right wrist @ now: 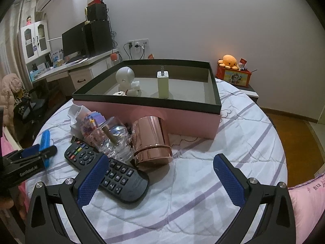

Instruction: Organize rigid objects

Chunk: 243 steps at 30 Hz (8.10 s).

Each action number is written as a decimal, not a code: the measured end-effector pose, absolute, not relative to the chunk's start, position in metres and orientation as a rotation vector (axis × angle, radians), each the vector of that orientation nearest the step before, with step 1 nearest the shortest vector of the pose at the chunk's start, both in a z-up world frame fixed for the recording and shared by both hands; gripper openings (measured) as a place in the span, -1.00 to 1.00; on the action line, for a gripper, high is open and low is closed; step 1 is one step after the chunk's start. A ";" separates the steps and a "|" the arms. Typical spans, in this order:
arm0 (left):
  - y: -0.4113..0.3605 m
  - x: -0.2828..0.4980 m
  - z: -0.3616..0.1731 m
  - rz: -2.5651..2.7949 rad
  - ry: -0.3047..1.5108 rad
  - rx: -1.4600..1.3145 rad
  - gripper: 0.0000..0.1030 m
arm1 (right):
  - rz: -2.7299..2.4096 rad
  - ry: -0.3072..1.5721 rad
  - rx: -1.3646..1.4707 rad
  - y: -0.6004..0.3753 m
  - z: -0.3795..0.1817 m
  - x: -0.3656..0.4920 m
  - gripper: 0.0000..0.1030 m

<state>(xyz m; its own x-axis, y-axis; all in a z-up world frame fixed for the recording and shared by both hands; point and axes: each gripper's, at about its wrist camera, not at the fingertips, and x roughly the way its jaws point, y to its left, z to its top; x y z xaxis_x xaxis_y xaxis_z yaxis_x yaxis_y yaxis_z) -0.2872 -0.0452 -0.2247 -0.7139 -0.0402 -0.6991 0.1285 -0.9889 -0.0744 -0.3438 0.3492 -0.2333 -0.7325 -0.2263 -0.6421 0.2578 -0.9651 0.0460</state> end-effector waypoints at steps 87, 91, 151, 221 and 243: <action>0.010 -0.263 -0.159 -3.183 0.068 1.107 -0.49 | -2.543 -0.112 0.927 0.367 -0.206 -0.334 -0.06; 0.021 -0.263 -0.143 -3.212 0.025 1.072 -0.49 | -2.548 -0.115 0.898 0.369 -0.196 -0.333 -0.06; 0.110 -0.483 -0.144 -3.088 -0.314 1.260 0.86 | -2.677 0.100 1.047 0.378 -0.174 -0.519 0.64; 0.002 -0.179 -0.088 -3.253 -0.038 0.622 1.00 | -2.911 -0.127 0.495 0.370 -0.129 -0.221 1.00; -0.020 -0.253 -0.164 -3.133 0.079 1.031 1.00 | -2.746 -0.013 0.866 0.330 -0.207 -0.312 1.00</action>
<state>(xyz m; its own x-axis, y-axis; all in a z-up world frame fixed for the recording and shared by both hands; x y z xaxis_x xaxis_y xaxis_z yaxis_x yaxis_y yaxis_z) -0.2525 -0.0201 -0.1641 -0.7936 0.1641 -0.5858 -0.1343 -0.9864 -0.0944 -0.3121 0.3296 -0.2069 -0.7877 -0.2501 -0.5630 0.2447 -0.9657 0.0866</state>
